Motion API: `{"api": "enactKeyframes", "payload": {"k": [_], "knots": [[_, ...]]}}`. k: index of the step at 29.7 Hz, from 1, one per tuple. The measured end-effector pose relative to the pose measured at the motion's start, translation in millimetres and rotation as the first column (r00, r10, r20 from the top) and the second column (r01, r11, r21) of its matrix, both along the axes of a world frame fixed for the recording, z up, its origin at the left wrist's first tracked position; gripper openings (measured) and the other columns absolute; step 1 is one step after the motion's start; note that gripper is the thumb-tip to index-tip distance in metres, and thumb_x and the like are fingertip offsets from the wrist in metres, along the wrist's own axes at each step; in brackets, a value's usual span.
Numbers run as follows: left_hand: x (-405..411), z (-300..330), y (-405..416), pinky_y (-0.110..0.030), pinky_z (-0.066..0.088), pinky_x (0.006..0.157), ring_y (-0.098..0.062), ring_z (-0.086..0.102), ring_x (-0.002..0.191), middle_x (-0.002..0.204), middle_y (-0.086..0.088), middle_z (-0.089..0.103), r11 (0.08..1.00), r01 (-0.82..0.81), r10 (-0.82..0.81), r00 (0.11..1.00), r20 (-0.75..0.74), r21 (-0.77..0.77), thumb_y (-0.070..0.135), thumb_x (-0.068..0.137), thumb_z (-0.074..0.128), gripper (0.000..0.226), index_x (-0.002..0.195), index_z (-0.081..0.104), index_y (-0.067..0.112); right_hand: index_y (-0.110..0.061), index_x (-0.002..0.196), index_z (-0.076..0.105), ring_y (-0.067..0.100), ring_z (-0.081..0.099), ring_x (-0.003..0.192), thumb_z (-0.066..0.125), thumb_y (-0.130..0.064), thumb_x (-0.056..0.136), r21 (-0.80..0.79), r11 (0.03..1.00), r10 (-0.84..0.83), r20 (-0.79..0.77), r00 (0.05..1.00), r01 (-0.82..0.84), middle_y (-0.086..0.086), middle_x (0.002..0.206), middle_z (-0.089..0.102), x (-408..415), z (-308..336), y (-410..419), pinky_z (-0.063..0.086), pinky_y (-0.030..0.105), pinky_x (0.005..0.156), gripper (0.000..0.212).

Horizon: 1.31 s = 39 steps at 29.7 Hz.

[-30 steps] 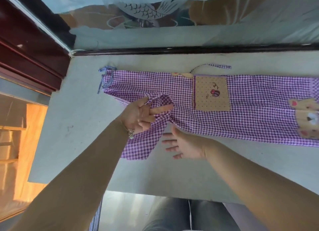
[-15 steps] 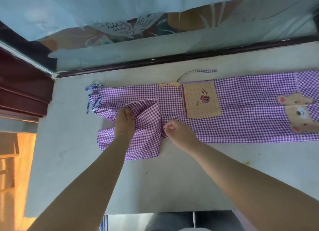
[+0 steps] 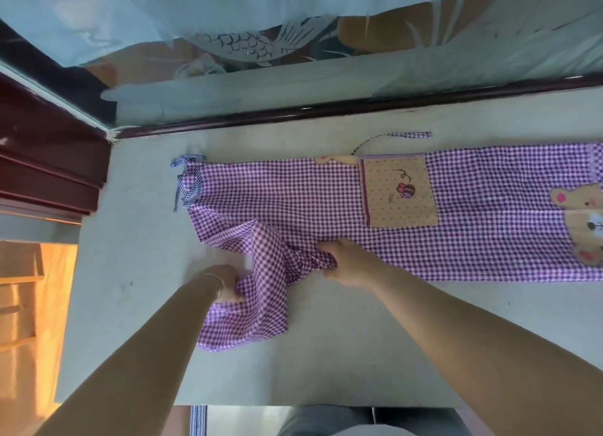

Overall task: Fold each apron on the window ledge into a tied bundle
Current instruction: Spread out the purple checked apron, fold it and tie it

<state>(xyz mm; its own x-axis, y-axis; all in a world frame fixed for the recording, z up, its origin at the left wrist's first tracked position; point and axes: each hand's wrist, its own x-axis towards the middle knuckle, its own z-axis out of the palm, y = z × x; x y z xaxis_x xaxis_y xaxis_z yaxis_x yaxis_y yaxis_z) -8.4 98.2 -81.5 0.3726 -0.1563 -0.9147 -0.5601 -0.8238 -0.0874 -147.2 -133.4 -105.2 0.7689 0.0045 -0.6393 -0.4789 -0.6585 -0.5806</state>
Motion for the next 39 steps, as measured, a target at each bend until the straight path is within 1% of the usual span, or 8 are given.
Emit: {"api": "enactKeyframes", "payload": {"k": [6, 10, 15, 19, 25, 29, 35, 39], "knots": [[2.4, 51.2, -11.8, -0.042, 0.025, 0.117, -0.022, 0.047, 0.129, 0.137, 0.0, 0.054, 0.731, -0.679, 0.562, 0.545, -0.622, 0.066, 0.022, 0.079, 0.071, 0.051, 0.127, 0.053, 0.022, -0.029, 0.115, 0.067, 0.023, 0.049, 0.109, 0.043, -0.03, 0.097, -0.029, 0.978, 0.206, -0.029, 0.978, -0.207, 0.003, 0.119, 0.057, -1.1, -1.0, 9.3, 0.042, 0.045, 0.096, 0.029], [4.8, 77.9, -67.5, -0.048, 0.045, 0.1, -0.034, 0.057, 0.117, 0.135, -0.015, 0.055, 0.26, -0.966, 0.518, 0.153, -0.841, -0.016, 0.042, 0.07, 0.079, 0.08, 0.136, 0.043, 0.015, -0.008, 0.107, 0.069, 0.016, 0.061, 0.083, 0.051, -0.016, 0.096, 0.44, 0.761, -0.43, -0.208, 0.878, 0.477, 0.01, 0.093, 0.068, -1.3, 8.1, -3.6, 0.047, 0.015, 0.067, 0.023], [-13.1, 90.4, -155.2, -0.046, 0.053, 0.092, -0.03, 0.062, 0.112, 0.135, -0.01, 0.054, 0.106, -0.993, 0.373, 0.095, -0.923, -0.059, 0.075, 0.072, 0.037, 0.088, 0.14, 0.039, 0.019, -0.006, 0.11, 0.058, 0.017, 0.062, 0.08, 0.04, -0.008, 0.1, 0.492, 0.108, -0.863, -0.385, 0.327, 0.864, 0.019, 0.109, 0.063, -31.2, 6.0, -80.8, 0.055, 0.021, 0.062, 0.021], [-12.7, 53.5, -167.8, -0.037, 0.053, 0.082, -0.02, 0.064, 0.093, 0.116, -0.004, 0.064, 0.054, -0.774, 0.731, 0.462, -0.503, -0.631, 0.053, 0.096, 0.042, 0.056, 0.131, 0.047, 0.01, -0.012, 0.101, 0.056, 0.02, 0.062, 0.084, 0.035, -0.013, 0.103, 0.455, -0.203, -0.932, -0.36, -0.03, 0.867, 0.007, 0.095, 0.063, -40.8, 12.7, -131.3, 0.051, 0.034, 0.082, 0.02], [-2.5, -5.8, -75.2, -0.052, 0.018, 0.115, -0.033, 0.022, 0.142, 0.153, -0.011, 0.026, 0.732, -0.249, 0.573, 0.728, 0.376, -0.634, 0.063, 0.081, 0.056, 0.09, 0.147, 0.023, 0.012, -0.005, 0.13, 0.047, 0.026, 0.062, 0.091, 0.064, -0.014, 0.085, 0.211, 0.065, -0.997, -0.021, 0.071, 0.975, 0.011, 0.108, 0.06, -25.1, -4.5, -140.1, 0.053, 0.029, 0.057, 0.049], [22.4, -15.5, -43.5, -0.051, 0.021, 0.115, -0.037, 0.029, 0.138, 0.147, -0.017, 0.035, 0.822, -0.269, 0.511, 0.738, 0.44, -0.502, 0.051, 0.094, 0.044, 0.064, 0.143, 0.033, 0.01, -0.019, 0.145, 0.029, 0.024, 0.06, 0.106, 0.078, -0.027, 0.077, 0.31, -0.145, -0.987, -0.106, -0.117, 0.939, 0.005, 0.133, 0.05, -4.9, -0.9, -136.5, 0.056, 0.035, 0.07, 0.083], [51.6, -2.3, -53.9, -0.04, 0.046, 0.088, -0.031, 0.06, 0.091, 0.101, -0.013, 0.065, 0.697, -0.275, 0.545, 0.803, 0.24, -0.662, 0.032, 0.101, 0.04, 0.038, 0.119, 0.058, 0.003, -0.019, 0.117, 0.06, 0.026, 0.035, 0.127, 0.066, -0.038, 0.086, -0.151, 0.428, -0.825, 0.338, 0.454, 0.891, 0.012, 0.149, 0.024, 12.4, 20.0, -148.2, 0.036, 0.037, 0.102, 0.037], [49.4, -0.9, -61.1, -0.048, 0.046, 0.093, -0.034, 0.057, 0.106, 0.119, -0.012, 0.056, 0.712, -0.19, 0.567, 0.723, 0.394, -0.676, 0.04, 0.094, 0.053, 0.045, 0.128, 0.048, 0.011, -0.005, 0.08, 0.056, 0.025, 0.053, 0.077, 0.053, -0.031, 0.091, -0.115, 0.65, -0.693, 0.317, 0.648, 0.751, 0.012, 0.08, 0.056, 26.9, 58.1, -166.9, 0.041, 0.032, 0.065, 0.028]]}}
